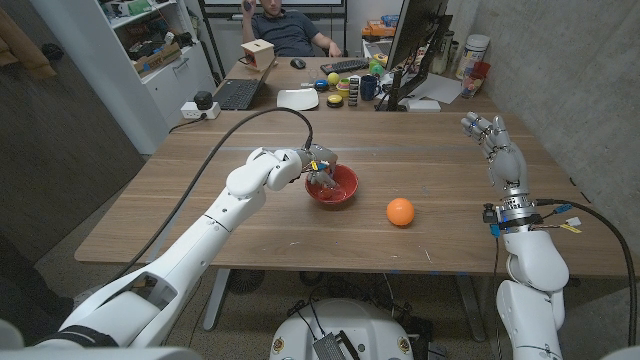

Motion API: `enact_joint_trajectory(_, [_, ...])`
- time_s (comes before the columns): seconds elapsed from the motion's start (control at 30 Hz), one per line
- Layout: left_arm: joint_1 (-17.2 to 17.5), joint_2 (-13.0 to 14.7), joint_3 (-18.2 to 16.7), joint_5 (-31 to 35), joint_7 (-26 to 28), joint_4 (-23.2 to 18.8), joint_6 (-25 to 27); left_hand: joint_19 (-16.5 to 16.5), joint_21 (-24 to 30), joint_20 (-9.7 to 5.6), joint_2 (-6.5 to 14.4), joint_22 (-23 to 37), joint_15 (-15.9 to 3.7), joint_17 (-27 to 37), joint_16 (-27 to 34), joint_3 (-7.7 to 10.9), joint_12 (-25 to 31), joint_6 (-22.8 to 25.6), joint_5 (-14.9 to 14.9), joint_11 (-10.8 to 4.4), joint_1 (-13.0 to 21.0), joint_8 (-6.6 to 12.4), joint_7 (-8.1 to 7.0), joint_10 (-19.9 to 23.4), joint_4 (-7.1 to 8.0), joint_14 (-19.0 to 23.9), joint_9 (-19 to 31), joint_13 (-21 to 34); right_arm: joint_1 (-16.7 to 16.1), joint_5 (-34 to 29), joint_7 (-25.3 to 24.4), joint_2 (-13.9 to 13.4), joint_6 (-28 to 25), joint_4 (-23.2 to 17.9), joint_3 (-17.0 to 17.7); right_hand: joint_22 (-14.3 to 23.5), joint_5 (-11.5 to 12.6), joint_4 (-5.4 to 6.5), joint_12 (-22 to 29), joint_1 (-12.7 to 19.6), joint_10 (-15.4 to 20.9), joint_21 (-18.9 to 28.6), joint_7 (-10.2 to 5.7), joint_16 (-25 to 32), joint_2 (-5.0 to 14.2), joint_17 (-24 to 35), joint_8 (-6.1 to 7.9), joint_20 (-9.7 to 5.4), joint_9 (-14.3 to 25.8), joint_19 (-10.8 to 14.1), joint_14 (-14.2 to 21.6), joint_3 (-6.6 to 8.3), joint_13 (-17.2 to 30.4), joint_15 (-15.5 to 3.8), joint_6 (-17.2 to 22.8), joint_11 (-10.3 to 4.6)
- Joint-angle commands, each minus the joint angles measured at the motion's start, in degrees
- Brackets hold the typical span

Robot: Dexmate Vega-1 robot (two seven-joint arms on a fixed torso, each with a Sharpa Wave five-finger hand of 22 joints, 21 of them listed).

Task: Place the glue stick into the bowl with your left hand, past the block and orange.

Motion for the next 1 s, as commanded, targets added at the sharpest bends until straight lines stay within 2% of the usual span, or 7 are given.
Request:
enact_joint_trajectory(0.03, [0.3,0.2,-0.1,1.1,0.3,-0.7,0.7,0.4,-0.5,0.12,-1.1,0.1,-0.08,0.1,-0.5,-0.94,-0.8,1.8,0.4,-0.09,-0.6,-0.34,2.31,-0.7,0.07,0.5,0.2,0.2,0.2,-0.4,-0.3,0.1,0.1,0.2,-0.1,0.2,0.2,-0.03,0.1,0.4,0.2,-0.2,0.64,-0.1,0.24,0.2,0.17,-0.09,0.3,0.6,0.2,-0.18,0.2,0.31,0.1,0.24])
enact_joint_trajectory(0.3, [0.3,0.5,0.0,1.8,0.7,-1.1,0.6,0.3,-1.1,0.23,-2.0,0.1,-0.21,0.2,-1.4,-1.83,-1.8,1.2,0.7,-0.45,-1.5,-0.65,1.91,-1.4,-0.08,0.3,0.2,0.2,0.2,-0.4,-0.3,0.1,0.4,0.3,-0.1,0.2,0.2,-0.05,0.1,0.4,0.3,-0.3,0.84,-0.1,0.27,0.2,0.17,-0.07,0.3,0.6,0.2,-0.21,0.2,0.55,0.1,0.66])
enact_joint_trajectory(0.33, [0.3,0.5,-0.1,1.3,0.8,-1.0,0.3,0.1,-1.2,0.33,-2.0,0.1,-0.22,0.2,-1.6,-1.95,-2.0,1.1,0.8,0.05,-1.6,-0.69,1.83,-1.7,-0.14,0.3,0.3,0.2,0.2,0.0,0.1,-0.2,0.0,0.2,-0.2,0.2,0.2,-0.05,0.1,0.4,0.3,-0.3,0.89,0.0,0.27,0.2,0.18,-0.11,0.3,0.6,0.2,-0.21,0.2,0.57,0.2,0.65])
enact_joint_trajectory(0.57, [0.4,0.6,-0.2,2.1,1.1,-1.6,0.8,0.1,-1.6,0.32,-2.3,0.2,-0.24,0.2,-2.2,-2.39,-2.6,0.6,1.0,-0.53,-1.9,-0.86,1.57,-2.0,-0.26,0.3,0.3,0.3,0.3,-0.2,-0.2,0.0,0.2,0.4,-0.2,0.2,0.2,-0.06,0.1,0.5,0.3,-0.4,0.99,-0.1,0.28,0.2,0.16,-0.11,0.3,0.7,0.2,-0.24,0.2,0.62,0.1,0.69])
enact_joint_trajectory(0.83, [0.2,0.6,0.1,3.8,-0.9,-2.6,1.8,-0.8,-2.7,0.57,-2.9,0.3,-0.42,0.3,-4.3,-3.54,-4.4,-2.3,1.5,-1.33,-2.9,-1.60,-0.12,-5.1,-0.42,-1.1,0.5,0.4,0.3,0.0,0.0,-0.1,0.2,0.6,-0.3,0.2,0.2,-0.08,0.1,0.5,0.3,-0.4,1.18,-0.1,0.27,0.2,0.17,-0.07,0.3,0.7,0.2,-0.27,0.2,0.81,0.2,0.77])
enact_joint_trajectory(0.9, [0.4,0.9,0.2,4.5,0.4,-2.9,1.8,-0.9,-2.8,0.55,-3.0,0.3,-0.42,0.3,-4.8,-3.74,-4.6,-3.0,1.6,-1.48,-3.0,-1.70,-0.71,-5.6,-0.47,-1.5,0.5,0.4,0.4,-0.1,-0.1,-0.1,0.4,0.6,-0.3,0.2,0.2,-0.08,0.1,0.5,0.3,-0.4,1.25,-0.1,0.27,0.2,0.16,-0.09,0.3,0.7,0.2,-0.28,0.2,0.86,0.2,0.92])
enact_joint_trajectory(1.0, [0.4,0.6,-0.2,3.8,-0.2,-2.8,1.8,-1.5,-3.4,0.69,-3.2,0.3,-0.45,0.4,-6.0,-4.23,-5.0,-4.5,1.7,-1.59,-3.4,-1.88,-0.85,-7.1,-0.51,-2.5,0.6,0.5,0.4,0.0,0.1,-0.3,0.7,0.7,-0.3,0.2,0.2,-0.08,0.0,0.5,0.2,-0.5,1.25,-0.1,0.27,0.2,0.16,-0.07,0.3,0.7,0.2,-0.30,0.2,0.94,0.2,0.96])
